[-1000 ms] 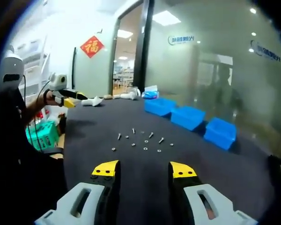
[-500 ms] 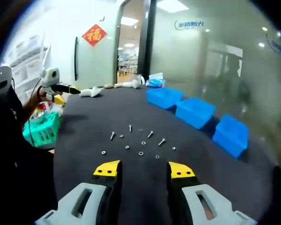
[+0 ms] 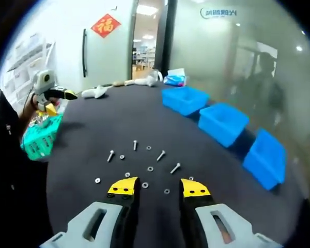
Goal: Sort the screws, nuts, and washers into the corresponding bins
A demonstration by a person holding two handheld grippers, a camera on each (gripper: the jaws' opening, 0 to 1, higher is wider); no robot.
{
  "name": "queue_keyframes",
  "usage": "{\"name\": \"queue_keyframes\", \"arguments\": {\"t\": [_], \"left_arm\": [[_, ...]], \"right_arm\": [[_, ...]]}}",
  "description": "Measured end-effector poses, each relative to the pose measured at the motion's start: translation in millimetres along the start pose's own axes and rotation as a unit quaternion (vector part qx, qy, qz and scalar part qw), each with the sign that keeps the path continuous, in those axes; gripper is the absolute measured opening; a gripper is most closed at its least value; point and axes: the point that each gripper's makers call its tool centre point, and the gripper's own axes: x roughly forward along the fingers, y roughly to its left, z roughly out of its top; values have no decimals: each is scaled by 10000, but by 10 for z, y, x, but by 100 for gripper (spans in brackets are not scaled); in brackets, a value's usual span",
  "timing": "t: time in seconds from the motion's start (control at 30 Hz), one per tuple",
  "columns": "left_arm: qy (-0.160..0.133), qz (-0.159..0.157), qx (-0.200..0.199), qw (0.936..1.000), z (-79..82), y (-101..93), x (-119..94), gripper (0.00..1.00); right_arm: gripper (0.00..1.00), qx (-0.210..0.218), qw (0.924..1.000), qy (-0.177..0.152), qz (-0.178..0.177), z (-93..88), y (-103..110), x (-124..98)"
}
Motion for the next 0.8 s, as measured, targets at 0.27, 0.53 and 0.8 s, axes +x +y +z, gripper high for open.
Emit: {"name": "queue_keyframes", "arguments": {"t": [0.27, 0.53, 0.8], "left_arm": [[16, 35, -60, 10000, -42, 32, -17, 49], [15, 63, -99, 9999, -60, 59, -20, 49], [21, 66, -145, 9999, -90, 73, -14, 49]], "right_arm": [[26, -109, 9993, 345, 41, 6, -73, 293], [23, -80, 9983, 574, 33, -27, -155, 466], [22, -32, 9974, 716, 27, -88, -200, 550]]}}
